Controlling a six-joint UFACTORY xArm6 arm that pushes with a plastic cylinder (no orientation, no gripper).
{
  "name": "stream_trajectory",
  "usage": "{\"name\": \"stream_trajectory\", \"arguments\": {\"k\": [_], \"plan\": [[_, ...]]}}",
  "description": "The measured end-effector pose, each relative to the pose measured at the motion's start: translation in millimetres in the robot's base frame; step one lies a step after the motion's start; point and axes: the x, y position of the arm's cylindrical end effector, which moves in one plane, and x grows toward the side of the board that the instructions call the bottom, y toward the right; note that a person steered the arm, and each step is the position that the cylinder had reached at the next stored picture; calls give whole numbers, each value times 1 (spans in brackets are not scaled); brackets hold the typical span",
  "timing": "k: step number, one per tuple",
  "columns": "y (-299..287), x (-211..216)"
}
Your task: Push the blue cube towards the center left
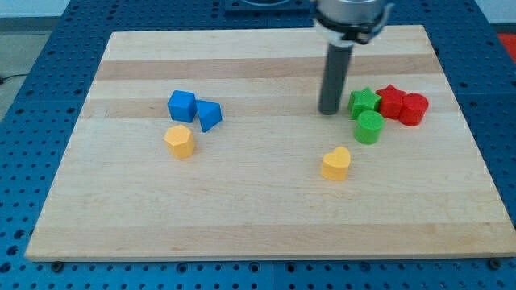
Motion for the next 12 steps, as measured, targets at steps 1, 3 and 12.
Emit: {"name": "stream_trajectory", "arguments": {"k": [1, 3, 12], "plan": [[-32, 0], [-32, 11], [-24, 79]]}}
